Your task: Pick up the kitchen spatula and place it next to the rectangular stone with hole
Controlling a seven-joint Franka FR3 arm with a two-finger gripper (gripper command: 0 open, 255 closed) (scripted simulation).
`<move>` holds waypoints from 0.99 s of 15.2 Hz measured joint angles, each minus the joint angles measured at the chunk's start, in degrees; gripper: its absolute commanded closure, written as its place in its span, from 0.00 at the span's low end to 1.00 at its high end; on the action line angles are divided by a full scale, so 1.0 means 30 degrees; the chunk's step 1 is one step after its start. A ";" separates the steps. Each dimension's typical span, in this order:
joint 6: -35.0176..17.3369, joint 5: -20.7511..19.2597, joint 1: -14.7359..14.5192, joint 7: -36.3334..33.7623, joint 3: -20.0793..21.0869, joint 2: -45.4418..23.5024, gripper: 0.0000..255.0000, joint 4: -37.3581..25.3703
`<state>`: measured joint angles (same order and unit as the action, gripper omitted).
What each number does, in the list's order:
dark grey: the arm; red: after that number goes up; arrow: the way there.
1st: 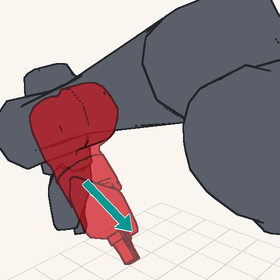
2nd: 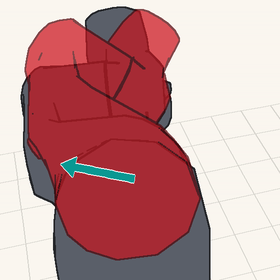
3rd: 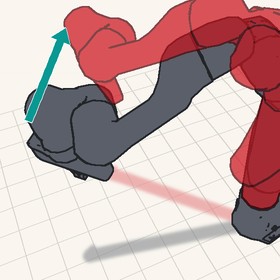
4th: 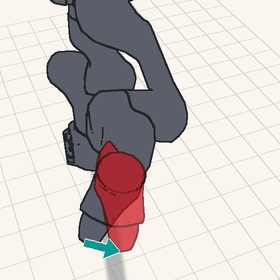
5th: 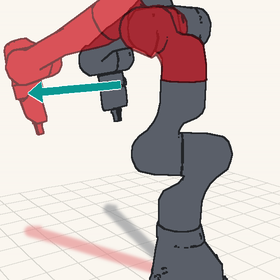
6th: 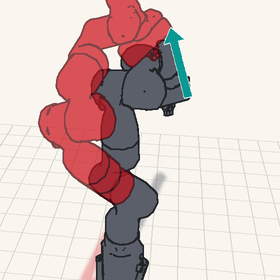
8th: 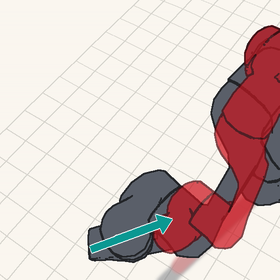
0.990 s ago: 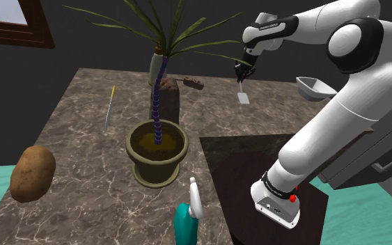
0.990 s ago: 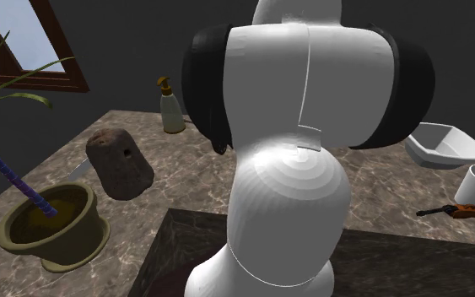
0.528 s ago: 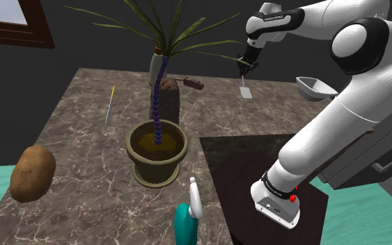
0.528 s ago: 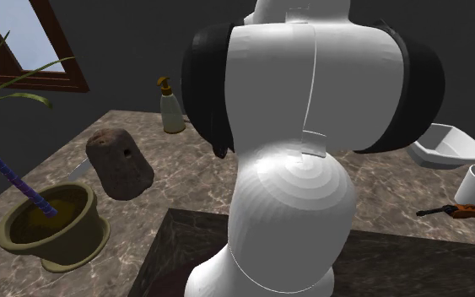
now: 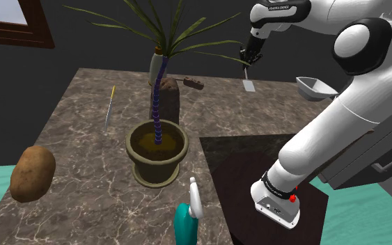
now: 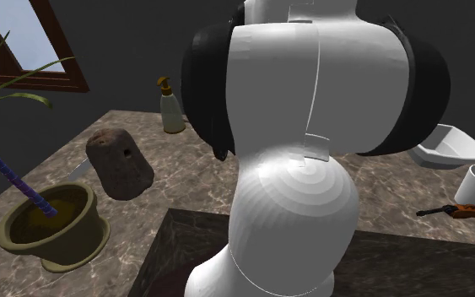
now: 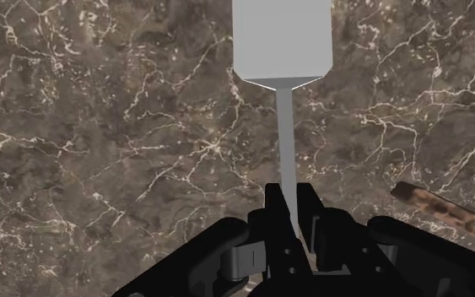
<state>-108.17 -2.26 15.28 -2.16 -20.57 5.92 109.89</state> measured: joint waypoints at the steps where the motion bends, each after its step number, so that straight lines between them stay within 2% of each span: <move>1: 0.0299 0.0004 -0.0004 0.0006 0.0004 0.0000 1.00 -0.0298; 15: 0.3924 0.0165 -0.0026 0.0146 0.0002 -0.0379 1.00 -0.4282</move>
<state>-96.39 -1.77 15.20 -1.72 -20.56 4.78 97.05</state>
